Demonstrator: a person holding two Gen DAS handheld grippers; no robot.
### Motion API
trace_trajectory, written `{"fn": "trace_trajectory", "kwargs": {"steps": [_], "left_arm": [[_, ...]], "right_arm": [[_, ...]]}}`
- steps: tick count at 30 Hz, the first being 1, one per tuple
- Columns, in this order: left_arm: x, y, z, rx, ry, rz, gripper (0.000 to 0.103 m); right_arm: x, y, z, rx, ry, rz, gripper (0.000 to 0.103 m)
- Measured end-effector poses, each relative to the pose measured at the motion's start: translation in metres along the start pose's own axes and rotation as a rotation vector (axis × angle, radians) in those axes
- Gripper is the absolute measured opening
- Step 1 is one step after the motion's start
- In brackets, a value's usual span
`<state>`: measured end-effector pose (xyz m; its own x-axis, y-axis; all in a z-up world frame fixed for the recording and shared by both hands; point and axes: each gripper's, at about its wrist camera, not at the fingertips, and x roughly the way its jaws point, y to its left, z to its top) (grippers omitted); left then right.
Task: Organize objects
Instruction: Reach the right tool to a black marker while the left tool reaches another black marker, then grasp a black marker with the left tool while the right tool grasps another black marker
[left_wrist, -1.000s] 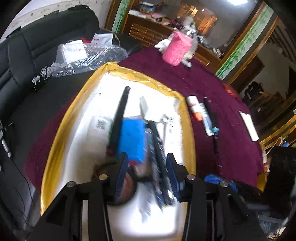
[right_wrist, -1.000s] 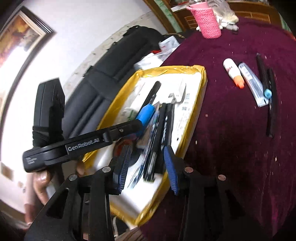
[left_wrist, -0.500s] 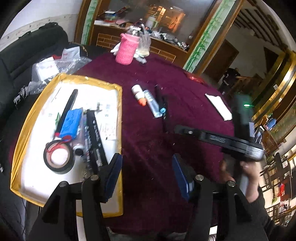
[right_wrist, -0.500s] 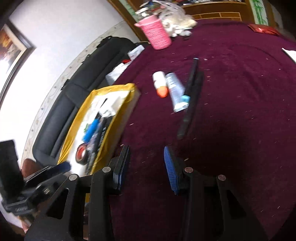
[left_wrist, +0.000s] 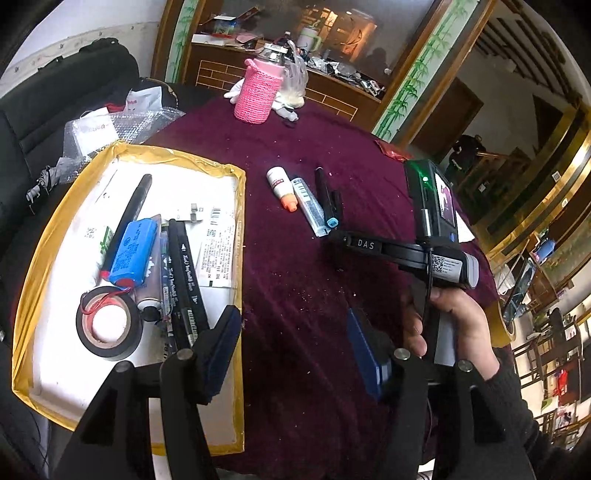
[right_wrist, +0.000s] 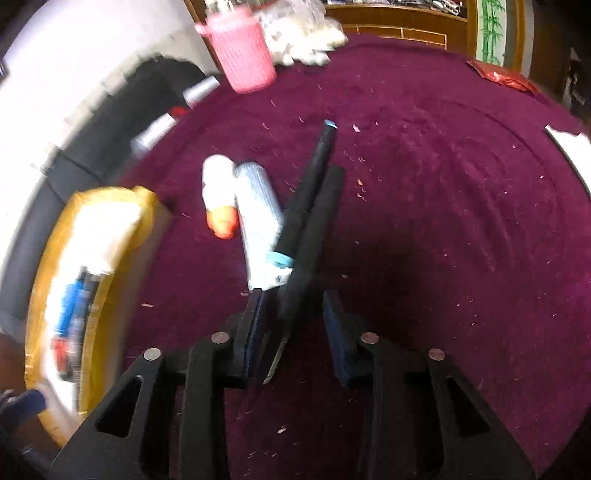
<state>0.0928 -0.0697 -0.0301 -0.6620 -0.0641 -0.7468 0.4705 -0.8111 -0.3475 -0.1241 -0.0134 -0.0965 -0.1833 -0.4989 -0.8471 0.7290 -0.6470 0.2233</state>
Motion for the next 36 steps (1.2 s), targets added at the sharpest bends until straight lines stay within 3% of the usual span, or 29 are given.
{"fn": "trace_trajectory", "kwargs": {"steps": [6,12,22,25,29,32,35,36], "left_arm": [[0.008,-0.016,0.007,0.033,0.014,0.015,0.06],[0.035,-0.046,0.033,0.1,0.06,0.028,0.06],[0.154,-0.089,0.105,0.168,0.216,0.045,0.06],[0.183,-0.095,0.126,0.166,0.22,0.077,0.059],[0.223,-0.085,0.146,0.123,0.291,0.115,0.058],[0.241,-0.079,0.148,0.102,0.33,0.095,0.057],[0.242,-0.084,0.147,0.129,0.302,0.136,0.042],[0.242,-0.085,0.145,0.14,0.294,0.154,0.031]], "right_arm": [[-0.025,-0.019,-0.001,0.053,-0.013,0.054,0.017],[-0.036,-0.047,-0.023,0.014,0.016,0.0,0.016],[-0.032,-0.093,-0.025,0.144,-0.015,0.175,0.016],[-0.035,-0.102,-0.026,0.204,-0.02,0.161,0.016],[-0.037,-0.104,-0.026,0.219,-0.018,0.151,0.016],[-0.038,-0.104,-0.028,0.223,-0.014,0.146,0.016],[-0.037,-0.105,-0.027,0.232,-0.01,0.152,0.016],[-0.037,-0.106,-0.027,0.235,-0.009,0.155,0.016]]}}
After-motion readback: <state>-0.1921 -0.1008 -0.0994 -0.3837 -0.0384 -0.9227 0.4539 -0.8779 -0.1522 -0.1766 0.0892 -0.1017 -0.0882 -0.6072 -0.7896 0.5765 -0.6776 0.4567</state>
